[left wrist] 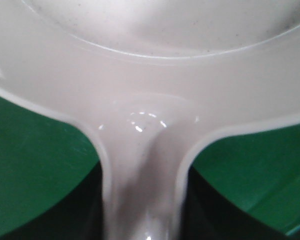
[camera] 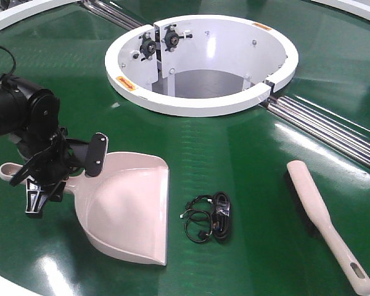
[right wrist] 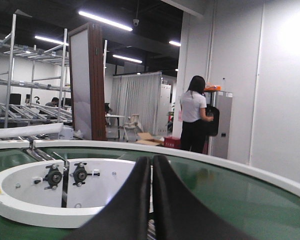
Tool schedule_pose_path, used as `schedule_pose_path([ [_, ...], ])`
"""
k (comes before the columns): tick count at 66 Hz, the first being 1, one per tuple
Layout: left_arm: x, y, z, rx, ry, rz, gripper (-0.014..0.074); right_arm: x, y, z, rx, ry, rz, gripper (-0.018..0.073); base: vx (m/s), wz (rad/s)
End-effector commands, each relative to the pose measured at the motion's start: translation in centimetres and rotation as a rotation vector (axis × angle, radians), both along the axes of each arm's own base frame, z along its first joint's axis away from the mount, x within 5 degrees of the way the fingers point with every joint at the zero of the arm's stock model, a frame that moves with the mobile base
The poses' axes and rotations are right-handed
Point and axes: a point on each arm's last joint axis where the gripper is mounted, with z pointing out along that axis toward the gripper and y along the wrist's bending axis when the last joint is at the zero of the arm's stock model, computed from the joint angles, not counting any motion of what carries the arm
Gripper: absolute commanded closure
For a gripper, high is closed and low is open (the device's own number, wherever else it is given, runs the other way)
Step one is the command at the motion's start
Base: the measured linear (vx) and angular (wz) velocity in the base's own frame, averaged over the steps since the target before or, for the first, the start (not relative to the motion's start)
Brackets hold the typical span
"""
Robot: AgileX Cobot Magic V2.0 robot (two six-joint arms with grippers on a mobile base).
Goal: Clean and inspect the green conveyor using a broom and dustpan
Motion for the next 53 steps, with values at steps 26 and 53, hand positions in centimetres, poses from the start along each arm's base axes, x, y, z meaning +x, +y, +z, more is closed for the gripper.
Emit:
schedule_pose_path([
  [26,0.0,-0.4,2.0,-0.033,-0.071,0.009,0.0603,3.8,0.6,4.8,0.146,0.651,0.056,0.0569,0.0,0.0],
  [53,0.0,-0.4,2.0,-0.033,-0.071,0.009,0.0603,5.4,0.7,5.1,0.148,0.713,0.052,0.0561,0.0,0.0],
])
